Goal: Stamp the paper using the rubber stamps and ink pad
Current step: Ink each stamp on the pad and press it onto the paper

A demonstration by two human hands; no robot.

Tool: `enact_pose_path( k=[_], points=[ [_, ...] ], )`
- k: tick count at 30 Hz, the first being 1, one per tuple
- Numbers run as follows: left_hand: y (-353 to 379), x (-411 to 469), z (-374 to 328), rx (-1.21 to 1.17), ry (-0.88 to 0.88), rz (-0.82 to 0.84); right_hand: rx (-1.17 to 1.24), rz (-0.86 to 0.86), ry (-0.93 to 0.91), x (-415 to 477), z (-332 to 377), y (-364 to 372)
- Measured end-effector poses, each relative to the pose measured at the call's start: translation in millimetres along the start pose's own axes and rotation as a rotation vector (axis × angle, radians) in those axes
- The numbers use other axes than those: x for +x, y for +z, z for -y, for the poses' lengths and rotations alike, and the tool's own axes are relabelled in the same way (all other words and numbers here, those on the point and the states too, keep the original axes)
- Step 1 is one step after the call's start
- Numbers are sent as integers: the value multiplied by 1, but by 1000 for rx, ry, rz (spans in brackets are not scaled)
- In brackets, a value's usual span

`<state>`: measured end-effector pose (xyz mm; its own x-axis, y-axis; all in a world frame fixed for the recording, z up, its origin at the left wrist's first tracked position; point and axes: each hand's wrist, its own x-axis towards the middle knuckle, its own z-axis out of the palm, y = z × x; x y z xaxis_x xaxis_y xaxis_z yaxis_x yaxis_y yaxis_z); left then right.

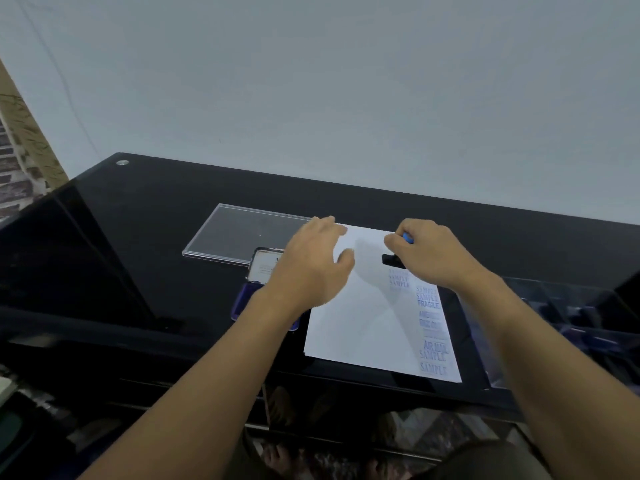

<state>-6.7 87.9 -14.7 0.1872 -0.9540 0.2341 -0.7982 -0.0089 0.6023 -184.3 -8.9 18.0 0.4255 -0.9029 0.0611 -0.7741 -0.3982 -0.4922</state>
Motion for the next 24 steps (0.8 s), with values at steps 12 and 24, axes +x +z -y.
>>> enact_pose_path(
  k=[12, 24],
  points=[
    [69, 6, -7, 136, 7, 212, -52, 114, 99, -12, -32, 6],
    [85, 13, -1, 185, 43, 220, -123, 189, 34, -16, -33, 13]
  ],
)
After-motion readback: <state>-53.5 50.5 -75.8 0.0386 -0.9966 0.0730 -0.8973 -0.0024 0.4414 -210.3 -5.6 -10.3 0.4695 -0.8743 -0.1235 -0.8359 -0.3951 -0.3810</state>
